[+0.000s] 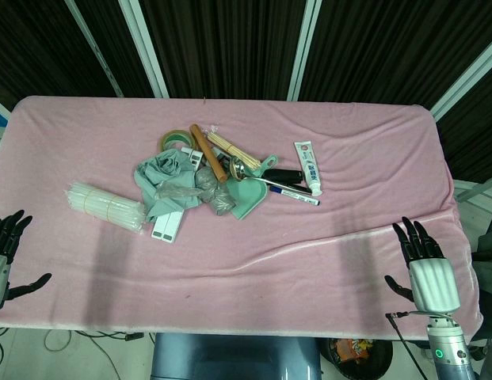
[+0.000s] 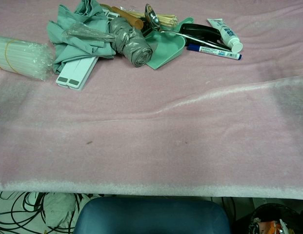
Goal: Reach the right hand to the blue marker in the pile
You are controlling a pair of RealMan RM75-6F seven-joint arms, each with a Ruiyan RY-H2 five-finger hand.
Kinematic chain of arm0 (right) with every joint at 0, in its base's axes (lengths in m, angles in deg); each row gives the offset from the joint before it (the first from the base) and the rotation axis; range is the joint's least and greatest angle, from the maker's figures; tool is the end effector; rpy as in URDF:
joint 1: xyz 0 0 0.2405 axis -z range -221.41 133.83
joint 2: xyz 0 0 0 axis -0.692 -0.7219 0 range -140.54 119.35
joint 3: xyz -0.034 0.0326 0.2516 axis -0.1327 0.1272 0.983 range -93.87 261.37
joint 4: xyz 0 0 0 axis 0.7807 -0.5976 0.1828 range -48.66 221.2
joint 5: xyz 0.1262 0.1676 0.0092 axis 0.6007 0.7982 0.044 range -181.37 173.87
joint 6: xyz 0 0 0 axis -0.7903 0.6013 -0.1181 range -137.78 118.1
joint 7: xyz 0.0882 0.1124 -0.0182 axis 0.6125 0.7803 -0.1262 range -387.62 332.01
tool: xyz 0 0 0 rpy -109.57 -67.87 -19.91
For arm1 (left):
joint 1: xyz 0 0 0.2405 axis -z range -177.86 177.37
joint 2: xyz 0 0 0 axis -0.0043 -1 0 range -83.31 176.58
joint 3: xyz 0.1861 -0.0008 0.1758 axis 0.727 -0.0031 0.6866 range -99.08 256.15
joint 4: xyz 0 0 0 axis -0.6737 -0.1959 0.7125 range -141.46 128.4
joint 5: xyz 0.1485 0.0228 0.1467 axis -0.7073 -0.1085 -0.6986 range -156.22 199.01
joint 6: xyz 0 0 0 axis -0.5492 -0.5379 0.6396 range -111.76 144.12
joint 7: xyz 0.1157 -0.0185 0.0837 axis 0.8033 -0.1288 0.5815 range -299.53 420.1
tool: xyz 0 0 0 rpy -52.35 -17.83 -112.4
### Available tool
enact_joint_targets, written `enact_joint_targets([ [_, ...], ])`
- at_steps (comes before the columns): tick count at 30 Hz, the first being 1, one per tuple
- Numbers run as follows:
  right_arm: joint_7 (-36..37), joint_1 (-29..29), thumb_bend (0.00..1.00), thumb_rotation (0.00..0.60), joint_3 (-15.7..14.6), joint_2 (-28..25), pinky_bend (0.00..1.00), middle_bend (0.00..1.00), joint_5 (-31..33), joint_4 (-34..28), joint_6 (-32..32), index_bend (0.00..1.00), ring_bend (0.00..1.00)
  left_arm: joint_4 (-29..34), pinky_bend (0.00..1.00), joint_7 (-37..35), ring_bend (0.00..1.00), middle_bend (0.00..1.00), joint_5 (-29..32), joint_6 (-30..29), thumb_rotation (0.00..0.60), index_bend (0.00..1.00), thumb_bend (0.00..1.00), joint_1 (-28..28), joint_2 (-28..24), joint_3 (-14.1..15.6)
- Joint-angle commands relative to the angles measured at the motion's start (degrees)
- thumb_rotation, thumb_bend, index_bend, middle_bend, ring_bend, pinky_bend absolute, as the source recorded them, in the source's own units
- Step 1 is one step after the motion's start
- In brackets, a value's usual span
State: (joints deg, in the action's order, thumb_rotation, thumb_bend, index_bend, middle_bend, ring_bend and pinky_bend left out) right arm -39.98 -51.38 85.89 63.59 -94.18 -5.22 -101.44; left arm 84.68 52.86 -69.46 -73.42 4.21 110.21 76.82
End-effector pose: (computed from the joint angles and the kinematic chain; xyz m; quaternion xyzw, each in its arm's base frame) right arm -0.2721 -0.1891 0.1156 0.6092 -0.3135 0.4304 0.5876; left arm -0.3026 0.1742 0.1665 -0.5876 -0.3842 -0.4482 0.5534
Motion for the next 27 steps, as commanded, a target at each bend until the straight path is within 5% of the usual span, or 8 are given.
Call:
enact_joint_targets([
  [1,-0.02,0.01,0.2,0.6,0.15,0.08,0.23,0.0,-0.01,0.05,0.21,0.0,0.0,-0.01,0.0,0.05,0.0,0.0,0.04,0.07,0.6,0.0,0.0,0.02,0.0,0.0],
  [15,0.25,-0.17,0.16,0.6,1.57,-0.31,0.23,0.0,0.91,-2.68,1.58,0.0,0.0,-0.06,0.0,0.05,0.0,0.0,0.04,-0.45,0.6,0.0,0.0,-0.19,0.03,-0.1],
  [21,-1.84,-3.52,0.15,0.6,6.03,-0.01,0.23,0.03,6.14,-9.99,6.22,0.01,0.03,-0.25,0.0,-0.33,0.0,0.0,0.46,-0.2,0.6,0.0,0.0,-0.07,0.02,-0.32],
  [27,-7.17,-11.71,0.17,0.6,14.64,2.8,0.23,0.3,16.14,-14.19,14.36,0.31,0.19,-0.12,0.0,-0.61,0.0,0.0,1.4,0.42,0.6,0.0,0.0,0.02,-0.1,-0.56],
])
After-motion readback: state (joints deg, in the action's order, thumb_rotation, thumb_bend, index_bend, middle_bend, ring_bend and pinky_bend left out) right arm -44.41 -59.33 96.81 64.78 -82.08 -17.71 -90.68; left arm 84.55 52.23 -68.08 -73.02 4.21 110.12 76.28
